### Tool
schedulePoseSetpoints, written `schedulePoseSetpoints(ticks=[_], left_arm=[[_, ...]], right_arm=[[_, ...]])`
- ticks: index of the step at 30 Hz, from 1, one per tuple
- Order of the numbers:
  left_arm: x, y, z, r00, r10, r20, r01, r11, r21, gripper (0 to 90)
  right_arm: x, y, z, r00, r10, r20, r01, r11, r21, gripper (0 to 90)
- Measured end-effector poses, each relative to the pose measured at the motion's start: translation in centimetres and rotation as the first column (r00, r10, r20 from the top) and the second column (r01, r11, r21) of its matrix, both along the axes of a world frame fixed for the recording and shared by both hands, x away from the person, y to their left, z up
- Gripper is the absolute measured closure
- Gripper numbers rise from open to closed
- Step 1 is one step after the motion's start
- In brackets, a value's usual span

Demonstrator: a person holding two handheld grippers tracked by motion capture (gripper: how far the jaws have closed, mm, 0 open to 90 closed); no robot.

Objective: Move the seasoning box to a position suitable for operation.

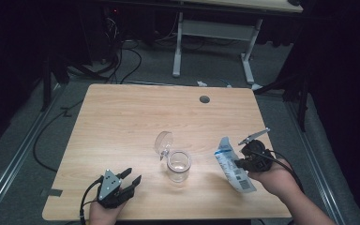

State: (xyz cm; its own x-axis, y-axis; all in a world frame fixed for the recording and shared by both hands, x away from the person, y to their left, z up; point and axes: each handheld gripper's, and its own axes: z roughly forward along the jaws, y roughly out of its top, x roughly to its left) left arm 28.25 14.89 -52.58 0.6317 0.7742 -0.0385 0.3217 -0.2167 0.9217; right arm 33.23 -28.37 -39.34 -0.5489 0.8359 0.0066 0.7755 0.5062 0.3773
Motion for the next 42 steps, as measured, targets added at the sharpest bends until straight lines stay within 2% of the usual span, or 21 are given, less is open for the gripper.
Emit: schedulePoseSetpoints(ticks=[14, 22, 30, 36, 39, 42], left_arm=[[0.1, 0.0, 0.0, 0.9999, -0.01, -0.011, 0.009, 0.9999, -0.009, 52.2], [-0.2, -0.4, -0.1, 0.9996, -0.027, -0.001, 0.027, 0.9996, 0.007, 51.3], [-0.2, -0.6, -0.2, 0.9991, -0.042, -0.002, 0.042, 0.9991, 0.004, 50.4], [-0.6, -1.2, -0.3, 0.9982, -0.055, 0.022, 0.055, 0.9985, 0.008, 50.9], [-0.9, -2.0, -0.4, 0.9973, -0.073, 0.009, 0.072, 0.9971, 0.025, 50.4], [-1.3, -2.9, -0.4, 0.9951, -0.098, 0.014, 0.097, 0.9946, 0.036, 50.4]], right_arm=[[0.8, 0.7, 0.4, 0.9951, 0.026, -0.096, -0.031, 0.998, -0.048, 90.0], [1.1, 1.0, 0.7, 0.9912, 0.035, -0.128, -0.044, 0.996, -0.074, 90.0], [1.4, 1.5, 1.4, 0.9863, 0.035, -0.161, -0.053, 0.993, -0.107, 90.0], [1.3, 1.6, 1.5, 0.9866, 0.041, -0.158, -0.058, 0.993, -0.105, 90.0], [1.0, 1.7, 1.5, 0.9869, 0.031, -0.158, -0.049, 0.993, -0.109, 90.0], [0.8, 1.8, 1.8, 0.9887, 0.046, -0.143, -0.063, 0.992, -0.111, 90.0]])
